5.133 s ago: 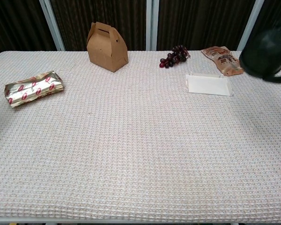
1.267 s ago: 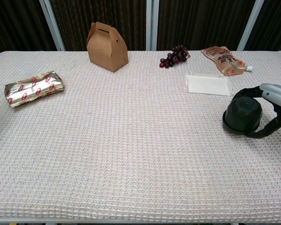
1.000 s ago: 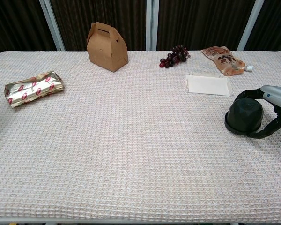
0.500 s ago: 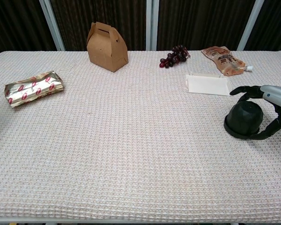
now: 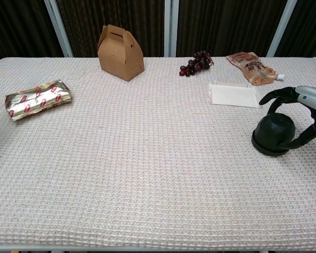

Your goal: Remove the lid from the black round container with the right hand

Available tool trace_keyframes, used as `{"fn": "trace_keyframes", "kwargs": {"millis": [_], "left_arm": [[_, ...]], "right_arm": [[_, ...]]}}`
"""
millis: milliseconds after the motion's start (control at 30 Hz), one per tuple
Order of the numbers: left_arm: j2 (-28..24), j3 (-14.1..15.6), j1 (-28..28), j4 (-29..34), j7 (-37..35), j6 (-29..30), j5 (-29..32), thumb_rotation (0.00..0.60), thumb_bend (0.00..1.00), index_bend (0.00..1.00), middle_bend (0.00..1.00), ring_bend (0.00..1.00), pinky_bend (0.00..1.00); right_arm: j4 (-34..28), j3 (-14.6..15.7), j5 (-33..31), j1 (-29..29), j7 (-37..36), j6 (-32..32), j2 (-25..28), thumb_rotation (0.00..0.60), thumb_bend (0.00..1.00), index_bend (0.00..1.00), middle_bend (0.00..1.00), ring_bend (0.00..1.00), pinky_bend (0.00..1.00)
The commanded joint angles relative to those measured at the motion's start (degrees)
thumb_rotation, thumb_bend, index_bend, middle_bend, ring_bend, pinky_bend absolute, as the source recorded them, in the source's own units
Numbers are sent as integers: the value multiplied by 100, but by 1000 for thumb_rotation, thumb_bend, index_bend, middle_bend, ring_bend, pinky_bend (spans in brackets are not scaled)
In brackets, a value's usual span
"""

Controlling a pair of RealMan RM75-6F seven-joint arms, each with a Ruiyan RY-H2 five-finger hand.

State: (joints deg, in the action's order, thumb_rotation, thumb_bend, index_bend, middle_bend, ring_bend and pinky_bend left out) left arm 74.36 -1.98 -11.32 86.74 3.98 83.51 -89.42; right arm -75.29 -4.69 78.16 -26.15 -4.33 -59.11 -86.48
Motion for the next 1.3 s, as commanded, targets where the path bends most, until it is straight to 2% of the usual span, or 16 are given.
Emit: {"fn": "trace_keyframes", "kwargs": {"millis": [33,233,567,767,1033,1133,1200,1300], "left_arm": [[0,0,0,0,0,0,0,600,21,227,168,76,265],[0,0,0,0,0,0,0,600,21,227,168,76,265],[0,0,0,0,0,0,0,600,20,227,168,76,266],[0,0,0,0,0,0,0,600,21,227,168,76,265],[0,0,0,0,0,0,0,600,21,227,168,76,265],[0,0,0,0,0,0,0,600,20,227,168,76,265],[0,0,0,0,0,0,0,600,21,227,168,76,266],[0,0,0,0,0,0,0,600,21,227,168,76,265]], "right_arm": [[-4,-18,25,15,-7,-73,-11,600,14,329,401,14,0],[-125,-68,107,50,-87,-260,62,600,32,379,442,44,0],[-487,-280,156,209,-349,-750,535,600,40,390,449,47,0],[-43,-284,-55,369,-639,-739,621,600,42,390,449,47,0],[782,-167,-187,431,-986,-432,292,600,43,391,444,47,0],[933,-142,-189,428,-1067,-332,247,600,37,385,416,44,0],[958,-119,-178,420,-1099,-259,264,600,25,343,368,24,0],[858,-69,-148,396,-1199,-88,391,600,1,202,210,0,0]]}}
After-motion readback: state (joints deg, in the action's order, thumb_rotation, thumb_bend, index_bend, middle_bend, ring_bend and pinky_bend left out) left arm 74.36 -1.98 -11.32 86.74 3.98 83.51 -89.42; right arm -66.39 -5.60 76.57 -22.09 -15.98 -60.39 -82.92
